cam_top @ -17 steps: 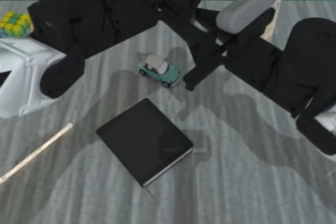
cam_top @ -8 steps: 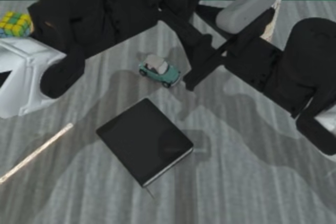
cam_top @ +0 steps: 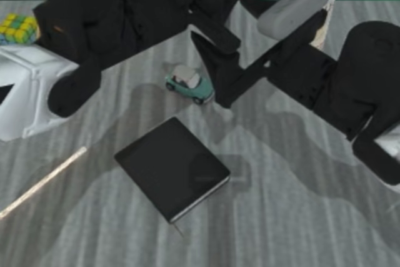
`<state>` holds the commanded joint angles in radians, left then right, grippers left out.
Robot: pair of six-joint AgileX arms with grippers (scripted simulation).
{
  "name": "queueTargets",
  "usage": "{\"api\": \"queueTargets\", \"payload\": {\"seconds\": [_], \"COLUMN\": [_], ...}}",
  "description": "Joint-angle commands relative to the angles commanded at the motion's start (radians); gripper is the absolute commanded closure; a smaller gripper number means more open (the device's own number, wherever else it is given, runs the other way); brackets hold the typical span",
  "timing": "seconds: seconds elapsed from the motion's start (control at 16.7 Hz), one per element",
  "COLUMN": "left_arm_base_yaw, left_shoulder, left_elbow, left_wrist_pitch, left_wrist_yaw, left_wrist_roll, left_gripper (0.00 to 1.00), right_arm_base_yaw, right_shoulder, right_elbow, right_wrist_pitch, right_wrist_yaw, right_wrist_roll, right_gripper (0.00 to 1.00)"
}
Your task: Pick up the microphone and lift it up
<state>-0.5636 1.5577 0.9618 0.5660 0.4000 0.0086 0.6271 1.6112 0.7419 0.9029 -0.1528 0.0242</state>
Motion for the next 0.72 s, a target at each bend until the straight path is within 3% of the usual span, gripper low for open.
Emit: {"api": "queueTargets", "payload": {"seconds": [0.36, 0.72], "left_arm_base_yaw": [0.01, 0.13], "left_shoulder": [-0.006, -0.071], "left_elbow": [-0.006, -0.065], "left_wrist_pitch": [-0.001, -0.01], "left_wrist_yaw": [0.01, 0.112], "left_wrist_roll": [-0.001, 0.006], "left_gripper": [1.0, 1.0], "right_arm_base_yaw": [-0.003, -0.03], "right_shoulder": [-0.017, -0.229], "right_elbow": [-0.017, -0.207], "right_wrist_pitch": [-0.003, -0.022], "right_wrist_yaw": [-0.003, -0.038], "right_wrist_roll": [0.0, 0.001], "right_gripper": [0.0, 0.0]}}
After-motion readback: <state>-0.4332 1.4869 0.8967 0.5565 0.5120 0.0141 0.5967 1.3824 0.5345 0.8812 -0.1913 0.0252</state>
